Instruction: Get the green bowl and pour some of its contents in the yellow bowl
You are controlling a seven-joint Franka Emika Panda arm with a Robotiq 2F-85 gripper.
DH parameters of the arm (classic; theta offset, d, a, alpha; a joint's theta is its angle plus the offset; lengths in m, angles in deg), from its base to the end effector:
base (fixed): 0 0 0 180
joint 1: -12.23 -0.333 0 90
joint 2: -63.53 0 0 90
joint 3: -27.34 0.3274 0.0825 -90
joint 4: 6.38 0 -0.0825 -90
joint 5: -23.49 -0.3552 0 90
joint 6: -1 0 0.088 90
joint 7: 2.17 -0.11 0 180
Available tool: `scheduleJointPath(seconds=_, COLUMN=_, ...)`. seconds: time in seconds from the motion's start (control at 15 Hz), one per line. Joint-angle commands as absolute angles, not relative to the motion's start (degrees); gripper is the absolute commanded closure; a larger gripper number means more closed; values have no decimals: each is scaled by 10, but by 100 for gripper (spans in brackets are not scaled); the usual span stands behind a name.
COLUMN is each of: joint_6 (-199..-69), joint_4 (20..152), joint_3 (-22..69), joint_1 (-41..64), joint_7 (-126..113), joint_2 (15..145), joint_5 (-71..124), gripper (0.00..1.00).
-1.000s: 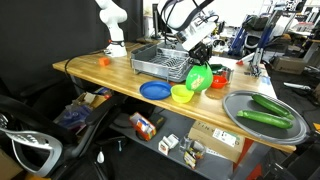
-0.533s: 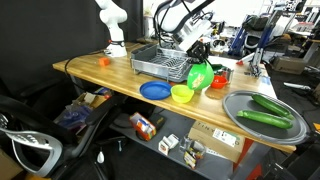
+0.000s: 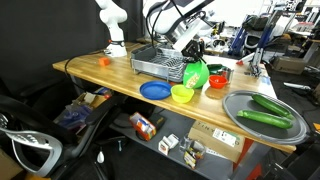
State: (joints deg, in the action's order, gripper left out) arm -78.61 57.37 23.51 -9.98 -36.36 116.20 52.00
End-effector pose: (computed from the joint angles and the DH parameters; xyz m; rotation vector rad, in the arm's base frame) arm 0.6577 0.1706 0.2584 2.3236 -0.2244 -0.3857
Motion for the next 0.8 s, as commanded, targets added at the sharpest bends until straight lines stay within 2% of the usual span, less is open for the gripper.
scheduleJointPath(seconds=0.0, joint_6=-751, joint_4=531, joint_3=223, joint_1=-112, joint_7=-346, joint_2=1187, joint_5=532, gripper=99)
scheduleJointPath(seconds=0.73, joint_6=-728, joint_4=476, joint_3=205, joint_1=-137, joint_7=-346, joint_2=1236, joint_5=565, gripper=99)
